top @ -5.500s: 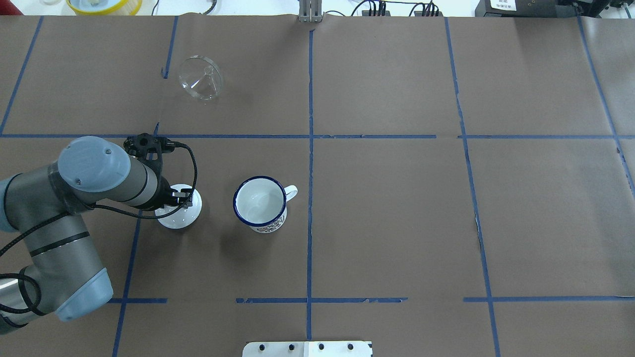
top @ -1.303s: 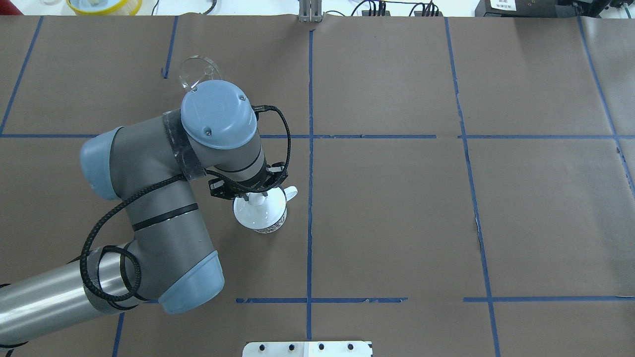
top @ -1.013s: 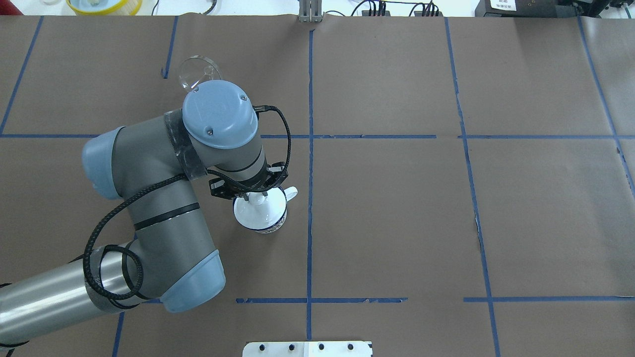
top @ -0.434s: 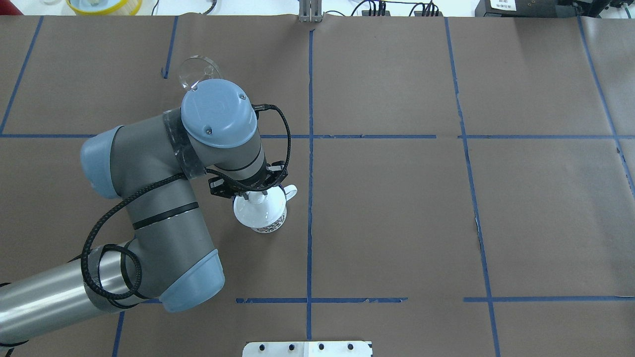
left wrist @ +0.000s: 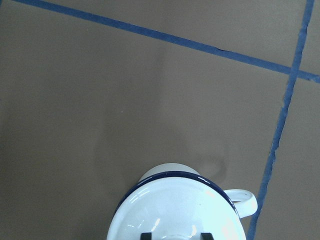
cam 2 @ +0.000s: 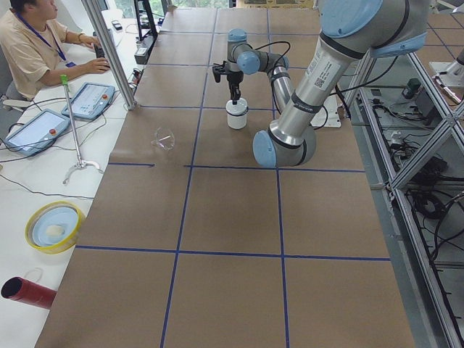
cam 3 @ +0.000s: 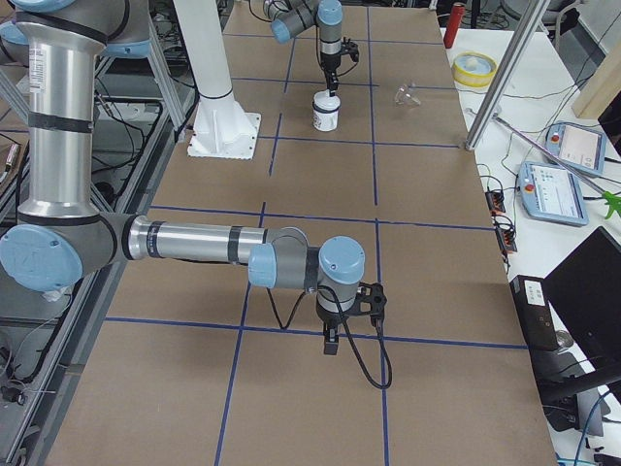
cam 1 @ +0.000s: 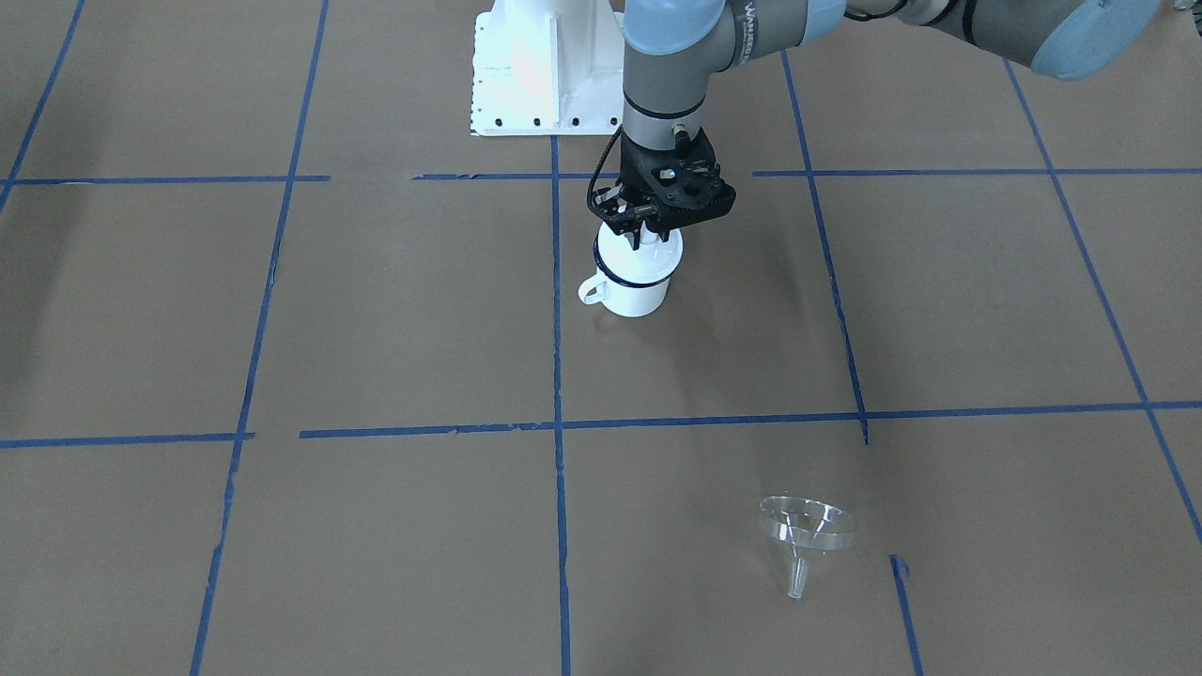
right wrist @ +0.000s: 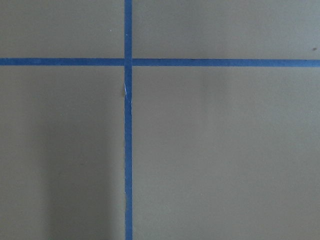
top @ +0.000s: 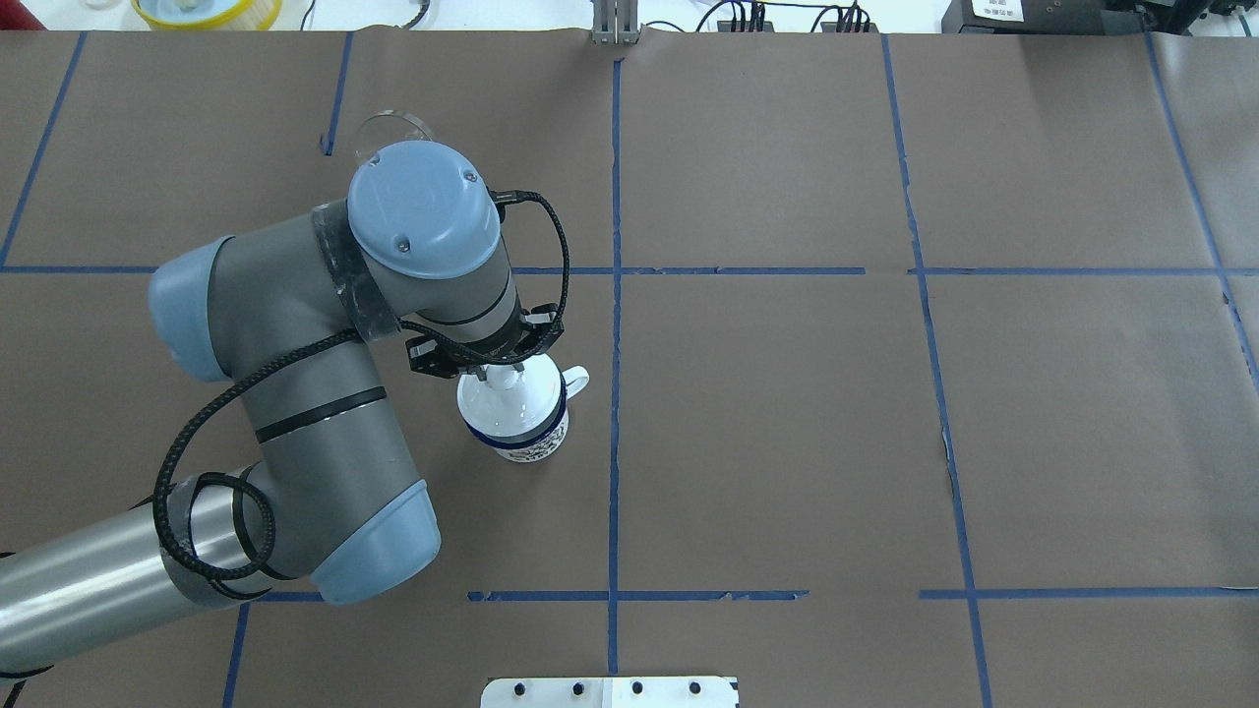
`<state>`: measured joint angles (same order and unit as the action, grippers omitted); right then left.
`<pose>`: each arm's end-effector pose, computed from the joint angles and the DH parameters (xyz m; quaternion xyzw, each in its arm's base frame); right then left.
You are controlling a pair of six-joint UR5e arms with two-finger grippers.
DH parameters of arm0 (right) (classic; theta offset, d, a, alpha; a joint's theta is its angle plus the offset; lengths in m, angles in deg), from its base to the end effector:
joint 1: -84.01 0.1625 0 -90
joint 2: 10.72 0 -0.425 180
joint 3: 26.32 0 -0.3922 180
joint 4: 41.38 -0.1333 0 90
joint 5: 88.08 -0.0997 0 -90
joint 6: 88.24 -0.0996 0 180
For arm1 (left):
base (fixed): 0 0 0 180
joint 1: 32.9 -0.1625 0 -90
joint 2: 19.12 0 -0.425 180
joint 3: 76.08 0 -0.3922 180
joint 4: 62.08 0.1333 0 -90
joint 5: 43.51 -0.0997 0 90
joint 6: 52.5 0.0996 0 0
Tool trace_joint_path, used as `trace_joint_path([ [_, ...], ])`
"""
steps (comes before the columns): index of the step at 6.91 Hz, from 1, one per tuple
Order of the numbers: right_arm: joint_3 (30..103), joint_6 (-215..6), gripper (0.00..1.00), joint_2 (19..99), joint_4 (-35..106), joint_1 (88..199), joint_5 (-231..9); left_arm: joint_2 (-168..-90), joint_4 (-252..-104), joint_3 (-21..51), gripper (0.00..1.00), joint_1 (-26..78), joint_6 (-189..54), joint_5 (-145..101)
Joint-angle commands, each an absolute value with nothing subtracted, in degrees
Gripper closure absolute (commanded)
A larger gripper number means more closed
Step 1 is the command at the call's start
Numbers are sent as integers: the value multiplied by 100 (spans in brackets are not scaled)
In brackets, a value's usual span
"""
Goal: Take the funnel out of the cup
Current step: 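Settle the white funnel in the mug and open the left gripper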
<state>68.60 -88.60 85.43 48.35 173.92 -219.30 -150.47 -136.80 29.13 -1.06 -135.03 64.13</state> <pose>0.0670 -0.4451 0.6701 -0.0092 -0.3520 0.0052 0.9360 0.4846 -0.4223 0.1598 -0.0180 0.3763 -0.1424 0.9153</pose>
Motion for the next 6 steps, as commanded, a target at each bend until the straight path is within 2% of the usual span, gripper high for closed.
trace_joint_path([
  [1,6860,-8860,0,8543,4835,17392,-21930,-15035,-13783,2887,100,-82,-13503,6390],
  [3,6860,-8860,0,8543,4835,17392,-21930,-15017,-13932,2808,100,-91,-13529,6390],
  [4,6860,-8860,0,8543,4835,17392,-21930,-15017,-13933,2799,96,-99,-13530,6390],
  [5,6860,-8860,0,8543,4835,17392,-21930,-15026,-13933,2799,58,-99,-13530,6390],
  [6,6860,-8860,0,8543,4835,17392,-21930,-15017,-13933,2799,1,-99,-13530,6381],
])
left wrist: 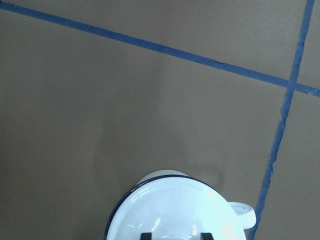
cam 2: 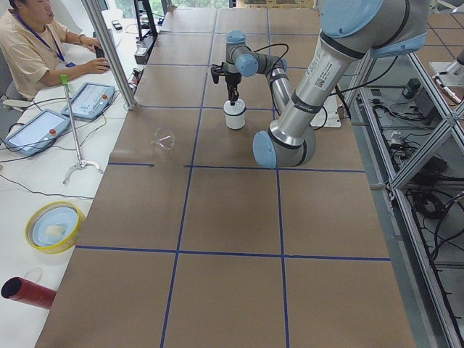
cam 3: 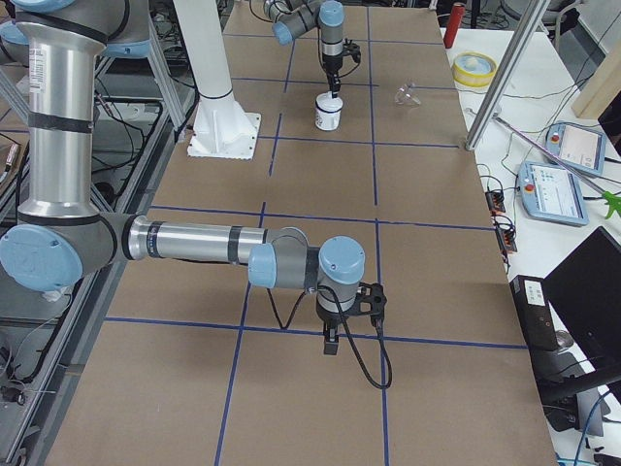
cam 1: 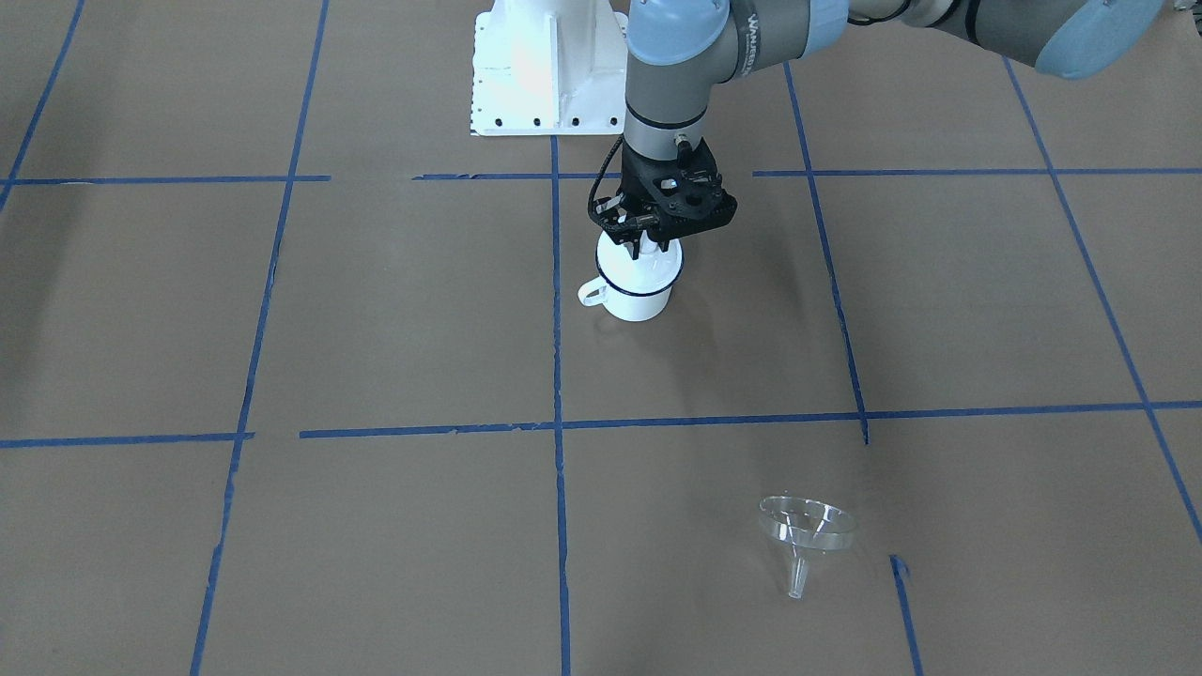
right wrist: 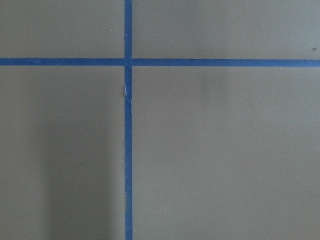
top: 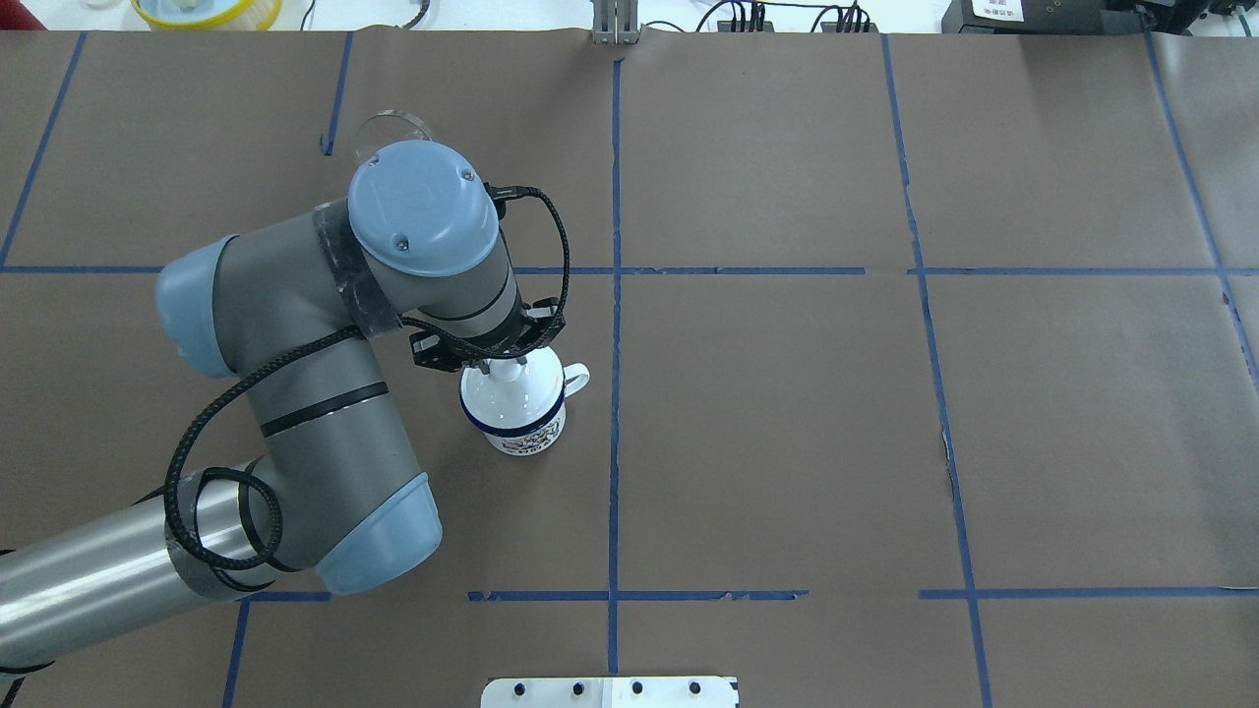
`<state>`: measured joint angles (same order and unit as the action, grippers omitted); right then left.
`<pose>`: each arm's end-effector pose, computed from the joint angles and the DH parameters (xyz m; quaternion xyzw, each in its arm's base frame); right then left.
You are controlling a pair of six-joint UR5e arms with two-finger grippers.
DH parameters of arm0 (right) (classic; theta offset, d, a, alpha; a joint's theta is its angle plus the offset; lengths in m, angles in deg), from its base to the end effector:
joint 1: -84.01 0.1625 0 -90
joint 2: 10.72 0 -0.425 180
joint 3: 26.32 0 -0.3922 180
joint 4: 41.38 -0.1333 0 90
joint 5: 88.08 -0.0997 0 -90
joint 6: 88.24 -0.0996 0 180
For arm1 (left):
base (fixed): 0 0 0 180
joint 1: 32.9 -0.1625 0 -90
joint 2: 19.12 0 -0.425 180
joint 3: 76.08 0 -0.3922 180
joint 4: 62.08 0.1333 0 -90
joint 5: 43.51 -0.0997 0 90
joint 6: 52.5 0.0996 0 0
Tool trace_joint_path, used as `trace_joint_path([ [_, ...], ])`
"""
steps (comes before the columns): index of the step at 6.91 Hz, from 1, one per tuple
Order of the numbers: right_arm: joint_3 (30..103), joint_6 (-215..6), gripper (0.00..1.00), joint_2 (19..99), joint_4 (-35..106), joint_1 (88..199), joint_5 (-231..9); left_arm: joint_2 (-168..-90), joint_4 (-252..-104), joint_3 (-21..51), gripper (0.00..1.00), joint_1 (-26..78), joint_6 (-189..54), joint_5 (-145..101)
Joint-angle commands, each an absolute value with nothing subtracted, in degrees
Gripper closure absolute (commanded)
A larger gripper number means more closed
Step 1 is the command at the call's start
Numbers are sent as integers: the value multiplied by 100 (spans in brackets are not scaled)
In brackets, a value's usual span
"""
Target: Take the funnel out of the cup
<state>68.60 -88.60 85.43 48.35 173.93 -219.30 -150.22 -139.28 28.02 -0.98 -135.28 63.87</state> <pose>0.0670 -0.4451 0.6701 -0.0092 -0.3520 0.0052 0.9360 0.4893 -0.4268 0.1637 -0.0130 0.3840 -0.1437 0.9120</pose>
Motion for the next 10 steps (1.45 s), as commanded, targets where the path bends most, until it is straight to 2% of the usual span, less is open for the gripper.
trace_joint_path([
  [1,6860,-8860,0,8543,4835,17392,-21930,-14973,-13933,2825,0,-91,-13547,6381],
  [3,6860,-8860,0,8543,4835,17392,-21930,-14894,-13933,2982,0,-73,-13486,6355],
  [5,6860,-8860,0,8543,4835,17392,-21930,-14493,-13933,3760,0,347,-12403,6433],
  [6,6860,-8860,0,8543,4835,17392,-21930,-14159,-13977,4087,0,923,-11439,6599],
  [8,6860,-8860,0,8543,4835,17392,-21930,-13255,-14004,4099,0,2407,-9200,7757],
  [10,6860,-8860,0,8543,4835,17392,-21930,-12228,-14004,3637,0,4110,-6520,9010],
])
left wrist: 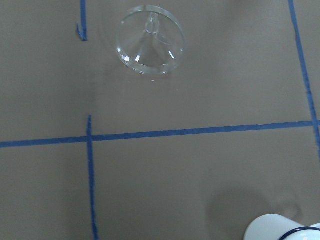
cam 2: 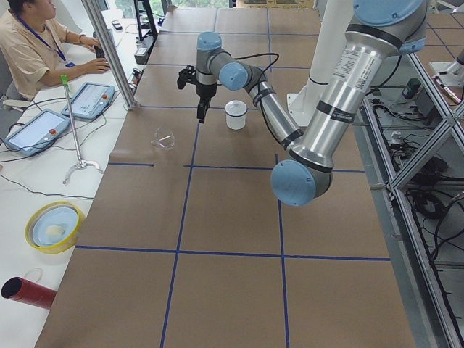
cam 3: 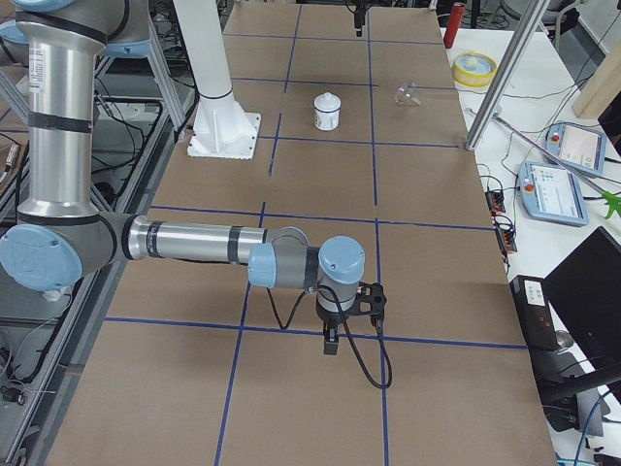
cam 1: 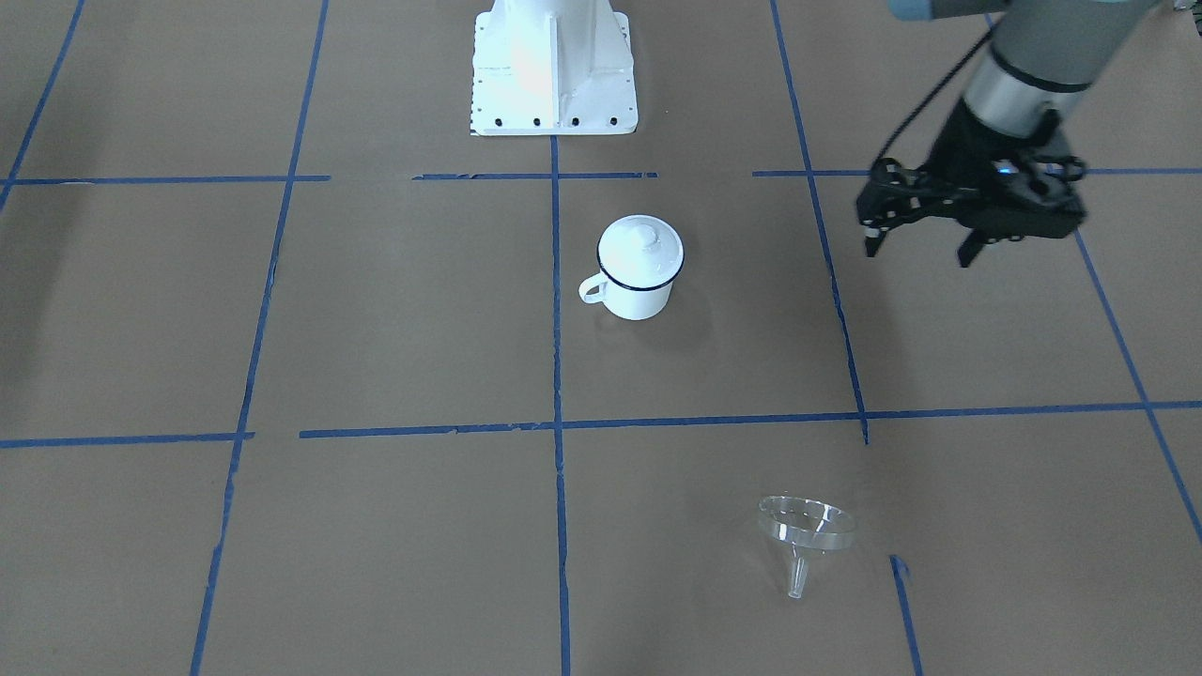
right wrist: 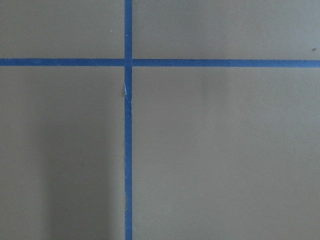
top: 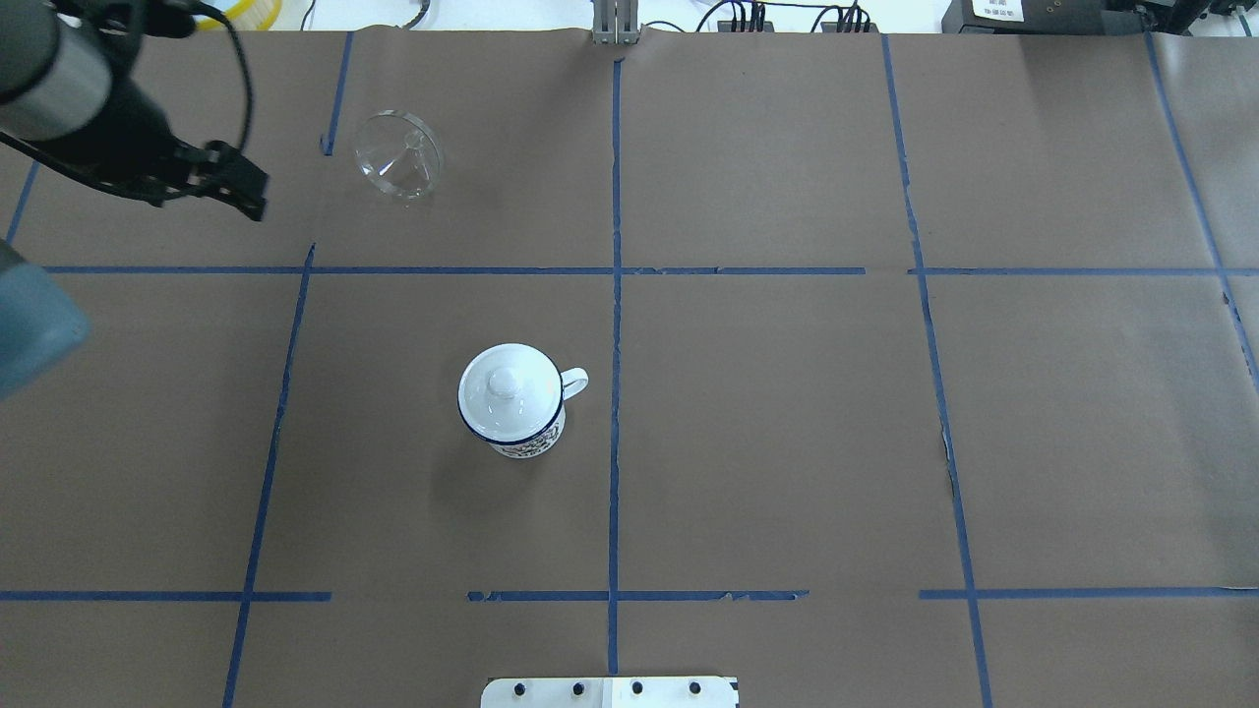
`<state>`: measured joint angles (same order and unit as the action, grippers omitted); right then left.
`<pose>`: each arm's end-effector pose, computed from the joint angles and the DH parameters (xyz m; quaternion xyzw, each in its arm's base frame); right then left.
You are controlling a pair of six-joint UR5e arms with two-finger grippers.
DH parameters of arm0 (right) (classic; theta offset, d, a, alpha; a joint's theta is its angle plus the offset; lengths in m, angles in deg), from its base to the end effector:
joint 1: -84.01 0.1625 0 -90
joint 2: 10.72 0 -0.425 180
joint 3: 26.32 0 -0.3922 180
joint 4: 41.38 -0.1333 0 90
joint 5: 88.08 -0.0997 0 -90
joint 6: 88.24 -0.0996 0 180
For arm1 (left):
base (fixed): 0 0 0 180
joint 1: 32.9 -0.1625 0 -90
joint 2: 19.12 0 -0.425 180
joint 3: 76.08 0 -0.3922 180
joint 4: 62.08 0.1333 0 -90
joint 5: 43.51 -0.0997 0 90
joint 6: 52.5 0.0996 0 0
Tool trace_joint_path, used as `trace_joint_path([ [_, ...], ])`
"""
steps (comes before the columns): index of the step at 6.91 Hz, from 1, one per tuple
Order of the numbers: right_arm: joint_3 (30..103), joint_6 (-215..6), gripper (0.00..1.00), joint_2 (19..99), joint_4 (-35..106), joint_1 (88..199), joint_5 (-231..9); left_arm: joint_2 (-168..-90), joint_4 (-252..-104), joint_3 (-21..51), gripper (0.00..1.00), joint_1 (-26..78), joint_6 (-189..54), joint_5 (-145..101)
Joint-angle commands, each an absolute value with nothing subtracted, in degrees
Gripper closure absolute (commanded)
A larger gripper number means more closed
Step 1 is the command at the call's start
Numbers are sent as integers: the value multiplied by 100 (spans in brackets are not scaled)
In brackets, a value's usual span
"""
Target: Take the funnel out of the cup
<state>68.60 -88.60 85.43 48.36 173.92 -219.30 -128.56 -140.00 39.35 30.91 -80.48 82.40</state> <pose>0.0670 -0.4451 0.6701 -0.0093 -0.3520 0.0052 0.9360 0.1742 -0.5238 0.3004 0.1044 0.3856 0.0727 0.9139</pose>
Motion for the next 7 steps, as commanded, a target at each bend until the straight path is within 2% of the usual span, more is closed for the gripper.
trace_joint_path([
  [1,6860,-8860,0,8543,4835,17392,-21930,-11761,-14134,2964,0,4955,-4828,9192],
  [2,6860,-8860,0,8543,4835,17392,-21930,-11391,-14144,2443,0,5363,-3967,9202],
  [3,6860,-8860,0,8543,4835,17392,-21930,-11109,-14136,2238,0,5602,-3932,9159],
  [4,6860,-8860,0,8543,4835,17392,-21930,-10975,-14101,2236,0,5961,-3975,9150],
  [7,6860,-8860,0,8543,4835,17392,-21930,-10816,-14092,2202,0,6088,-4002,9141],
])
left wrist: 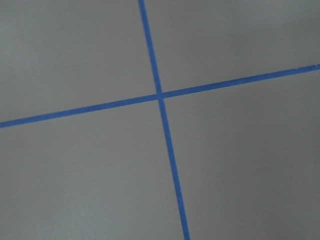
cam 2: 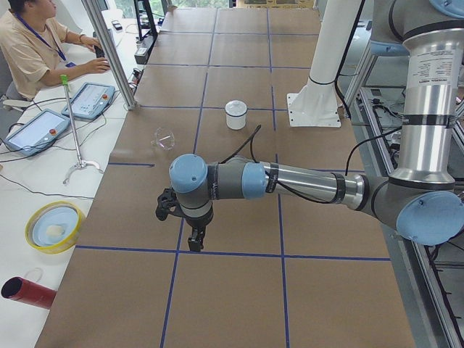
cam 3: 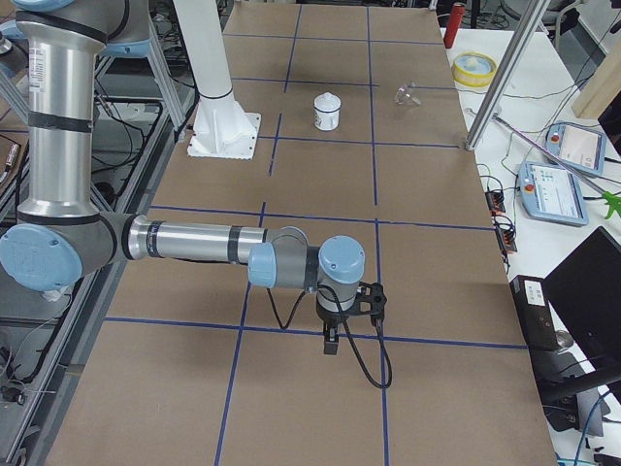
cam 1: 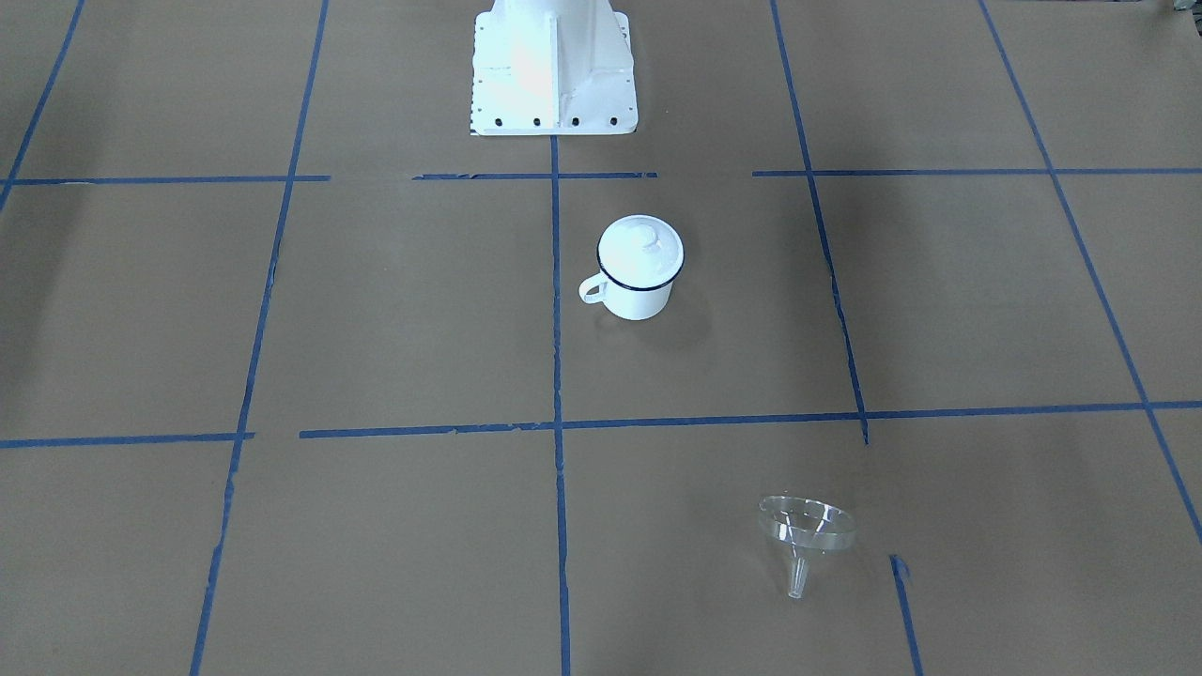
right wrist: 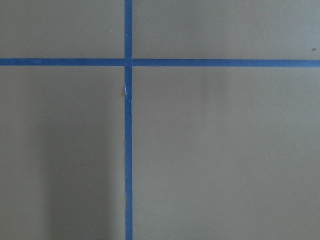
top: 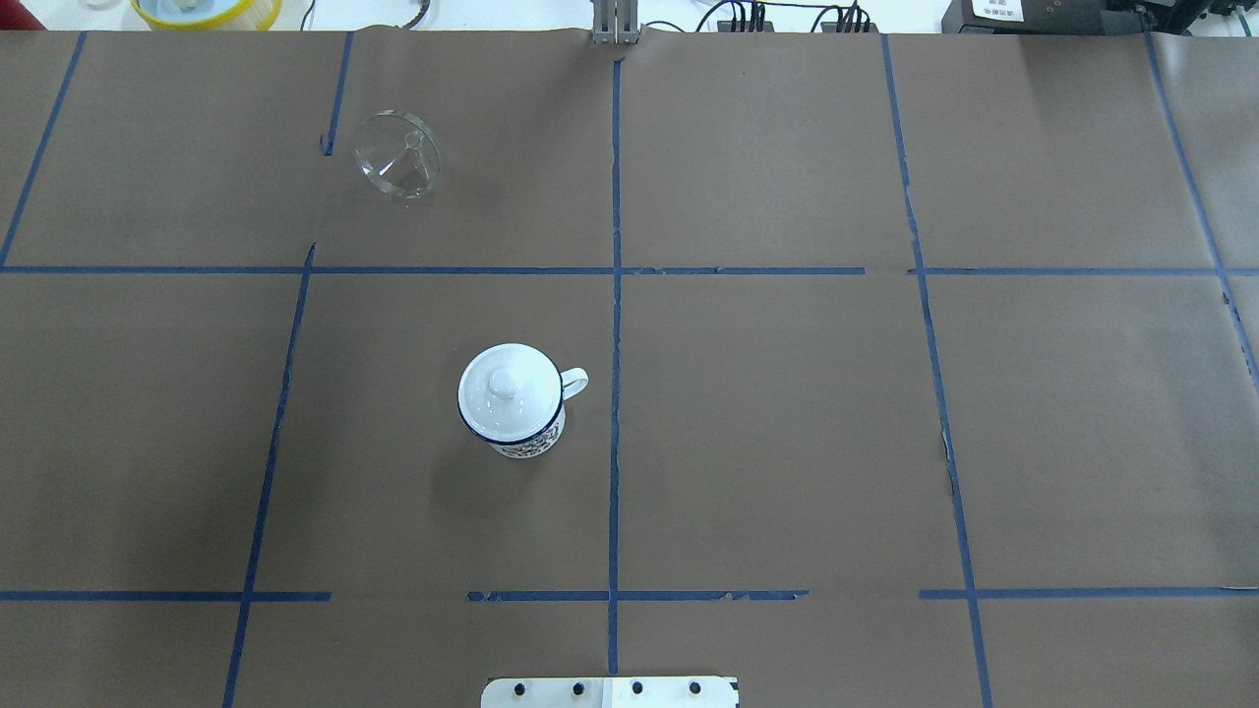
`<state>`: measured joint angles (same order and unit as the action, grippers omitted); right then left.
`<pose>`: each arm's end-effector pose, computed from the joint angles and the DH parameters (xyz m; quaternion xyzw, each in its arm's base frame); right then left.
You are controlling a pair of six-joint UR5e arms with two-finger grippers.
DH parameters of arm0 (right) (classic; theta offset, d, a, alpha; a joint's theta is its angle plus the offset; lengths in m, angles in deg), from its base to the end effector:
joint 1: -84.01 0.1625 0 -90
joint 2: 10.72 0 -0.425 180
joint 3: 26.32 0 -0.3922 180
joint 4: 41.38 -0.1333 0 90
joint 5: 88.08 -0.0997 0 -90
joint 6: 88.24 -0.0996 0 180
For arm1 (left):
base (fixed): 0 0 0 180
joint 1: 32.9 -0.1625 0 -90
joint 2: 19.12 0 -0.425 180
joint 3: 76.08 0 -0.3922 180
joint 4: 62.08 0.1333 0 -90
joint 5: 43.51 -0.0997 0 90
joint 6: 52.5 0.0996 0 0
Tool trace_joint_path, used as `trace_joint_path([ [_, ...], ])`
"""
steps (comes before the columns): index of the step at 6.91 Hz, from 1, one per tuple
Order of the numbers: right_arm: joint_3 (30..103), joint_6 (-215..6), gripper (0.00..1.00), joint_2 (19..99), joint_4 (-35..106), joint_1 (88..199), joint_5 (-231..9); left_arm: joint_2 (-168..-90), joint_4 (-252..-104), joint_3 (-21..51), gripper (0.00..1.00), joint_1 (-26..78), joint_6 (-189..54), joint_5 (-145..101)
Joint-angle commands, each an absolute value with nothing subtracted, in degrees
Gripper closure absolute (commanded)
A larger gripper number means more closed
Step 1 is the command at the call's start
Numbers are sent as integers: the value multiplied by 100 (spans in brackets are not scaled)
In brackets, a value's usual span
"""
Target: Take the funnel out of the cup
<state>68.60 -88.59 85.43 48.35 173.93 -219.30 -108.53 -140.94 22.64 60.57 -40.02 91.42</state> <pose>0.0670 -0.4451 0.6701 -0.0092 -0.3520 0.0052 0.9360 -0.0919 -0.4751 0.6077 0.0290 0.3817 0.0626 0.9217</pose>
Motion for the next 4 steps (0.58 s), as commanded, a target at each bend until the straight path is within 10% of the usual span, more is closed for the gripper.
trace_joint_path([
  [1,6860,-8860,0,8543,4835,17392,-21930,-10824,-14135,2201,0,6088,-3950,9149],
  [4,6860,-8860,0,8543,4835,17392,-21930,-10842,-14144,2166,0,6071,-3958,9150],
])
